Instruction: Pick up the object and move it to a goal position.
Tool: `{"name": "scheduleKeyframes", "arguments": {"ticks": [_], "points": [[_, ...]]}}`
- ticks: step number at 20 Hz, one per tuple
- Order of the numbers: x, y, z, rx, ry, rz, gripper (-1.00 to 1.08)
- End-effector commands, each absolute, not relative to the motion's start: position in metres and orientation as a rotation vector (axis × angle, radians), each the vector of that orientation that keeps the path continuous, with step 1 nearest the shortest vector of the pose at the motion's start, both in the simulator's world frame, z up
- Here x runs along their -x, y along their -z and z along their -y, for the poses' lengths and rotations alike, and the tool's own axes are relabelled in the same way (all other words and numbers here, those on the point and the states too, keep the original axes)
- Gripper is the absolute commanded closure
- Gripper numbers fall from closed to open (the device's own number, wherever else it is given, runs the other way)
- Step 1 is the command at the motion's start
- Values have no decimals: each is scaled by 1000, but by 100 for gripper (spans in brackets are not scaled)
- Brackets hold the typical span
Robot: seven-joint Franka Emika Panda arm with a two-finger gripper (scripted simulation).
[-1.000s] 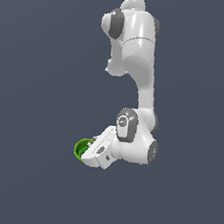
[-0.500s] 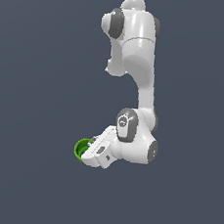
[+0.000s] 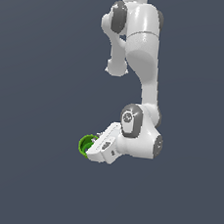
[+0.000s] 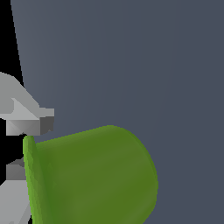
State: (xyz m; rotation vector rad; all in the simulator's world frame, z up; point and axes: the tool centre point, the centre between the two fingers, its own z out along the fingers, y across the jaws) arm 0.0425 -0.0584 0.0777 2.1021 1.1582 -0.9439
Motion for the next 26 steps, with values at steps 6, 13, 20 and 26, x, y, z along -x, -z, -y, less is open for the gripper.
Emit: {"name": "scheduleKeyframes", "arguments": {"ticks": [6, 13, 20, 26], "points": [[-13, -94, 28, -2101, 940, -1158, 108], [32, -116, -18, -2099, 941, -1158, 108], [82, -141, -70, -2097, 941, -1158, 108], [119, -160, -109, -2098, 941, -1157, 108]]}}
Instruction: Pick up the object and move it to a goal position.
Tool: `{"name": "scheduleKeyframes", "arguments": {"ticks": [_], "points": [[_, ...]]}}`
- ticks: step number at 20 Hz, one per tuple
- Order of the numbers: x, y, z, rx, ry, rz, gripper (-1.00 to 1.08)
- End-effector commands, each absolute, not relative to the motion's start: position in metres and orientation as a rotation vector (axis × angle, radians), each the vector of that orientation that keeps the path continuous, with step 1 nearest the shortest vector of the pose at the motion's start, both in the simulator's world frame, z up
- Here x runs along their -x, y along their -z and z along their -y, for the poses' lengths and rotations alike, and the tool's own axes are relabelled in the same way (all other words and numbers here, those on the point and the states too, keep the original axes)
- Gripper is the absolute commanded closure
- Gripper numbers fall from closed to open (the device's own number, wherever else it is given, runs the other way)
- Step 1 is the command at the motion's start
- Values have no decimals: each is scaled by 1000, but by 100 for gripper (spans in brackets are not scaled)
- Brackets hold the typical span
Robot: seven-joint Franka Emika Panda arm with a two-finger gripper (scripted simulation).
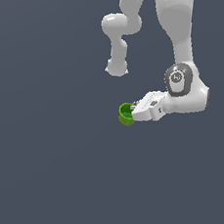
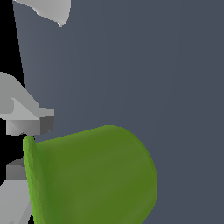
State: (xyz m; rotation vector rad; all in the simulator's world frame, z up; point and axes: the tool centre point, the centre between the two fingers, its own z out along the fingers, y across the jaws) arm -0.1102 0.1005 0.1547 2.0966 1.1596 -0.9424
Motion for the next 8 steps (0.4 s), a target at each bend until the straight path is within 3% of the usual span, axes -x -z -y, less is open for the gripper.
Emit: {"name": "scheduleKeyframes", "arguments": {"ticks": [1, 8], "points": [[124, -163, -115, -2098, 941, -1157, 108], [141, -172, -136, -2101, 941, -1157, 108]]}}
